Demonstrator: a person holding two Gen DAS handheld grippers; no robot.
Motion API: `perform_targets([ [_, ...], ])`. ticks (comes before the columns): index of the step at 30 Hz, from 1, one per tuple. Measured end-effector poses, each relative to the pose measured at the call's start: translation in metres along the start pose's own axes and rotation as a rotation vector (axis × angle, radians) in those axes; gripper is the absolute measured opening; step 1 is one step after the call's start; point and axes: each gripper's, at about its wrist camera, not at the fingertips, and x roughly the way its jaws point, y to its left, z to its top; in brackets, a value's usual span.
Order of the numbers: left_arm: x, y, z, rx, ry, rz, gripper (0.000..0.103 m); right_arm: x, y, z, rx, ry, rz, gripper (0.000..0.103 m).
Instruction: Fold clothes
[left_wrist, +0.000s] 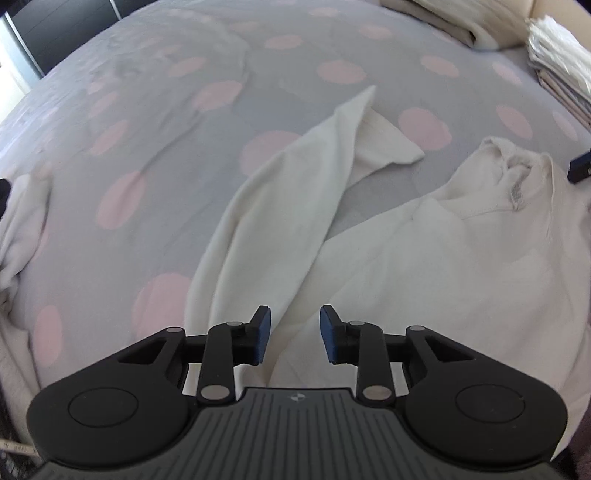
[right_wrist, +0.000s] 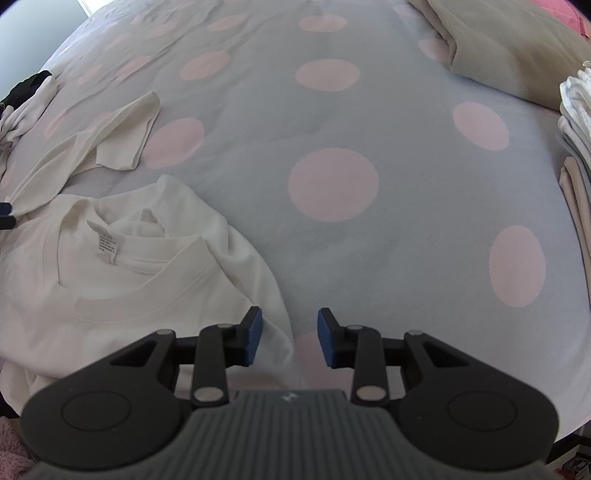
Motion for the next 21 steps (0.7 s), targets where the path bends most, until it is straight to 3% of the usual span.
perform_targets([
  [4,0.019,-0.008,-0.005,0.048,0.022,-0.020,0.027,0.001,-0.003,-0.001,0.010,-0.002,0.014,0.036],
  [10,0.018,-0.017,-0.009,0.066,0.018,-0.071,0.027,0.003,-0.008,-0.004,0.013,0.002,0.035,0.037],
  [19,0.026,-0.024,-0.012,0.065,0.014,-0.026,0.027,0.001,-0.011,-0.007,-0.008,-0.001,0.036,0.037],
  [21,0.024,-0.027,-0.012,0.071,0.011,-0.020,0.016,0.001,-0.012,-0.008,0.000,-0.004,0.040,0.037],
])
